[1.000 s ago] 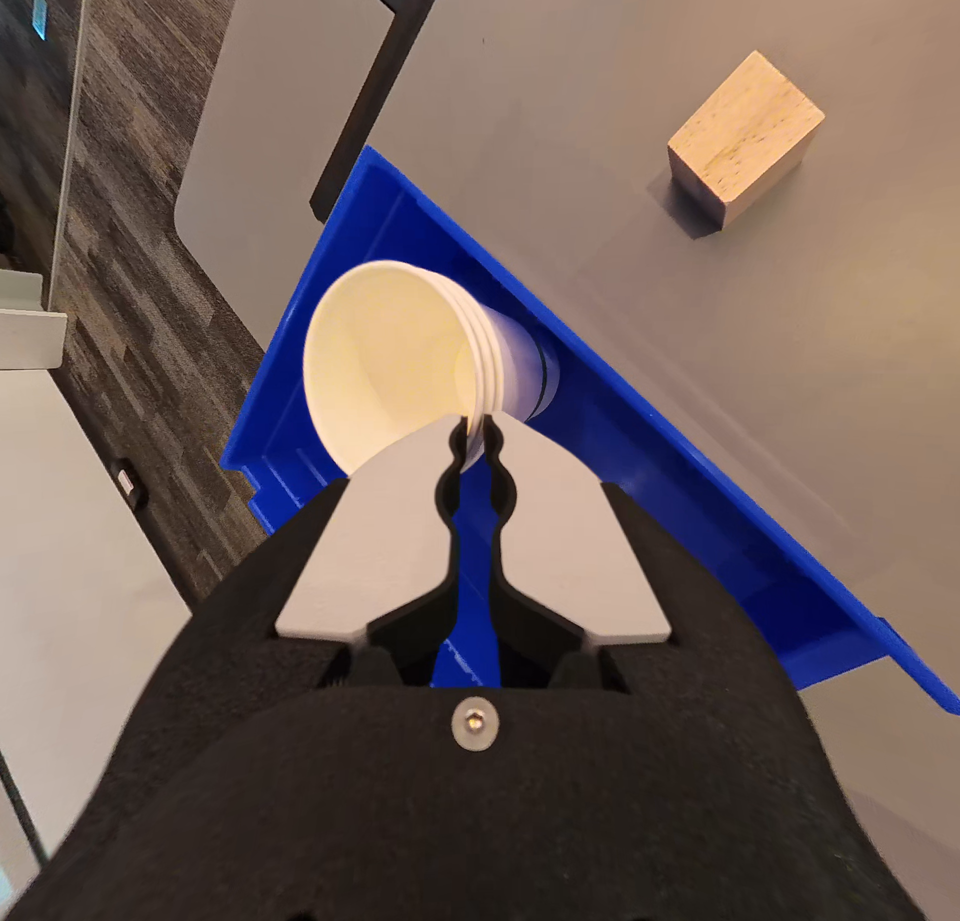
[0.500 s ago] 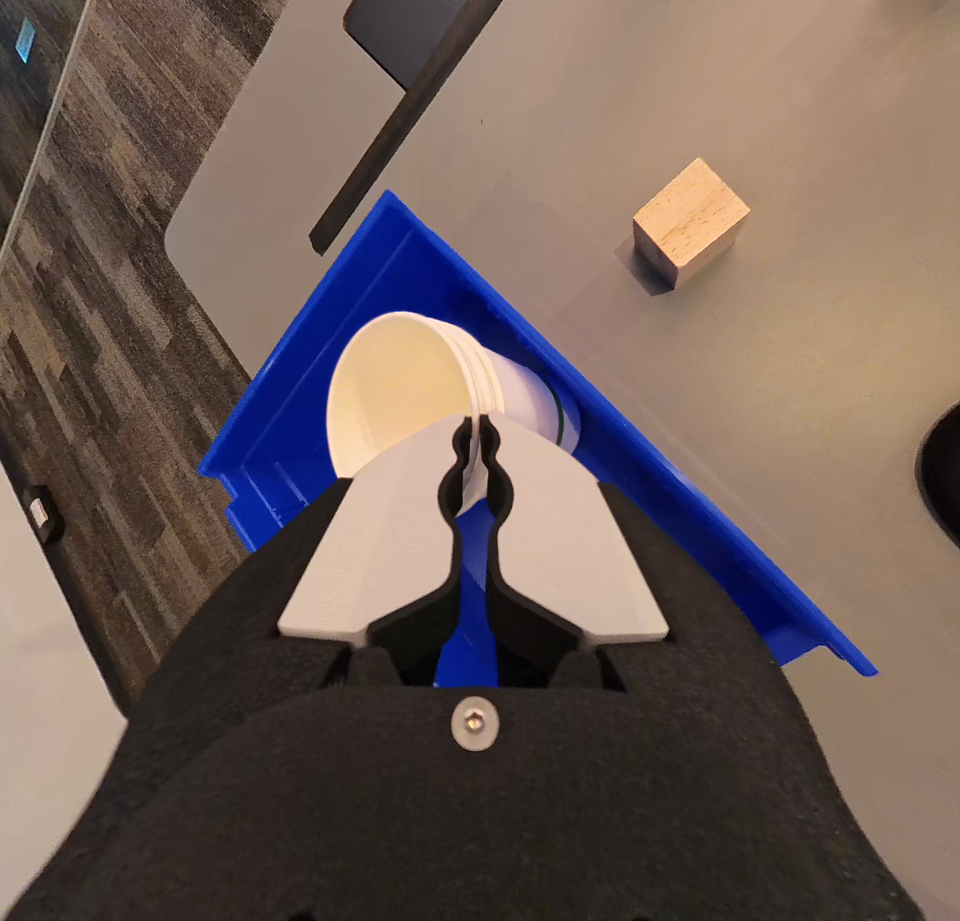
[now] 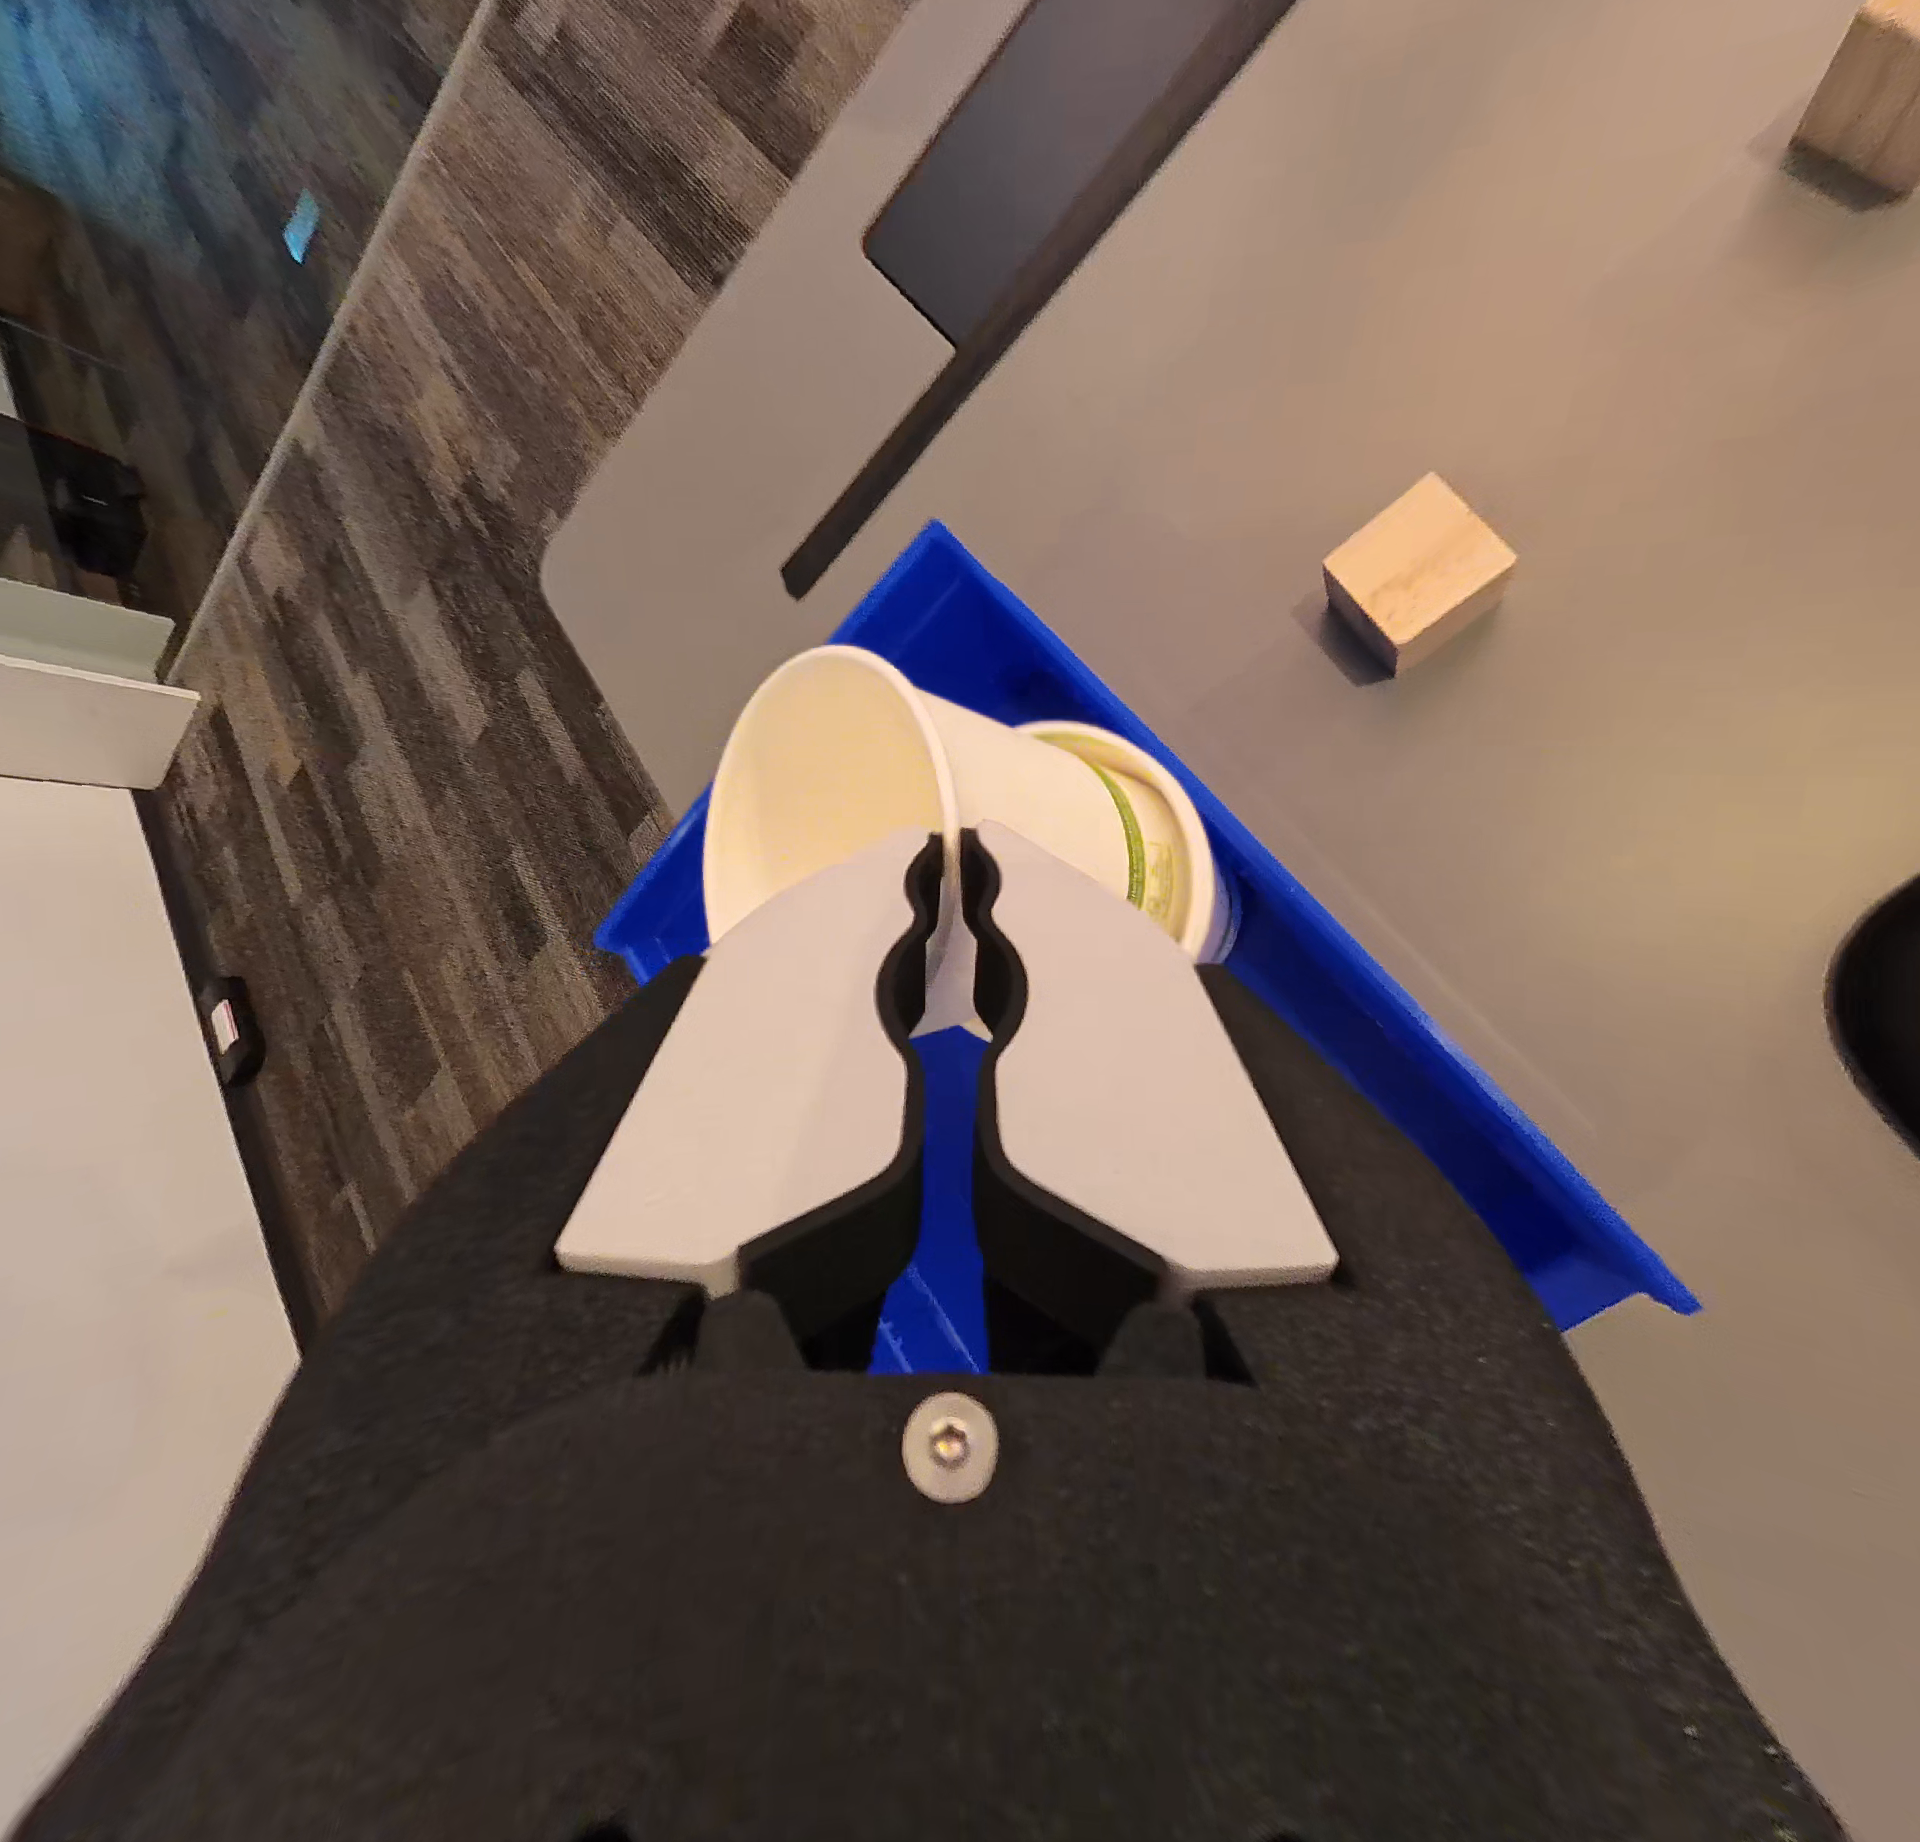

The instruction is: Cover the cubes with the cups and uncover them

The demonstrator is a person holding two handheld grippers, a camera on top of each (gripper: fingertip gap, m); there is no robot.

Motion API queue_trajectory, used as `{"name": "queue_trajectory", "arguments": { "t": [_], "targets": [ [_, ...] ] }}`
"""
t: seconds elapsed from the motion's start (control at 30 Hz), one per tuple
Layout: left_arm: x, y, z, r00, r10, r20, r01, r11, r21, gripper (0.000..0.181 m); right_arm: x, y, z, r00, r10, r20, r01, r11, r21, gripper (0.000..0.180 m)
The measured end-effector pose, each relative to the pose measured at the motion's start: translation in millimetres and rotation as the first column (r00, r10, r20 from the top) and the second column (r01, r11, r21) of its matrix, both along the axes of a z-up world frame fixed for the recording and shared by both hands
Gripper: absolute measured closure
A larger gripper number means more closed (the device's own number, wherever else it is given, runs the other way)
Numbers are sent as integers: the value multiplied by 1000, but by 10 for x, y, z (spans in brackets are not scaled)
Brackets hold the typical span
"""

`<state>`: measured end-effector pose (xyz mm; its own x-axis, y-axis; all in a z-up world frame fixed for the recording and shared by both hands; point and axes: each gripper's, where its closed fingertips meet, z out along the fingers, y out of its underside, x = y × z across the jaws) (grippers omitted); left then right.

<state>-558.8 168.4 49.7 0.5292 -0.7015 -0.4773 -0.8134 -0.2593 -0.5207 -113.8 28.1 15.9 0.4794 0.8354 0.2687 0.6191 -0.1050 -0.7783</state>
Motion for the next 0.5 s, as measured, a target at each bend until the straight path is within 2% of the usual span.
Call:
{"name": "queue_trajectory", "arguments": {
  "t": [0.03, 0.3, 0.5],
  "targets": [
    [12, -6, 94, 1000, 2, 11, -2, 1000, 17, 177, -8, 4, -3, 1000, 2, -1, -2, 1000, -1, 104],
    [235, -185, 855, 991, -15, 134, -3, 991, 134, 178, -165, 80, 13, 1000, 18, -24, -17, 1000, 18, 104],
    [691, -426, 1152, 971, -76, 228, 44, 989, 142, 178, -596, 187, 181, 989, 63, -135, -51, 995, 89, 104]
  ]
}}
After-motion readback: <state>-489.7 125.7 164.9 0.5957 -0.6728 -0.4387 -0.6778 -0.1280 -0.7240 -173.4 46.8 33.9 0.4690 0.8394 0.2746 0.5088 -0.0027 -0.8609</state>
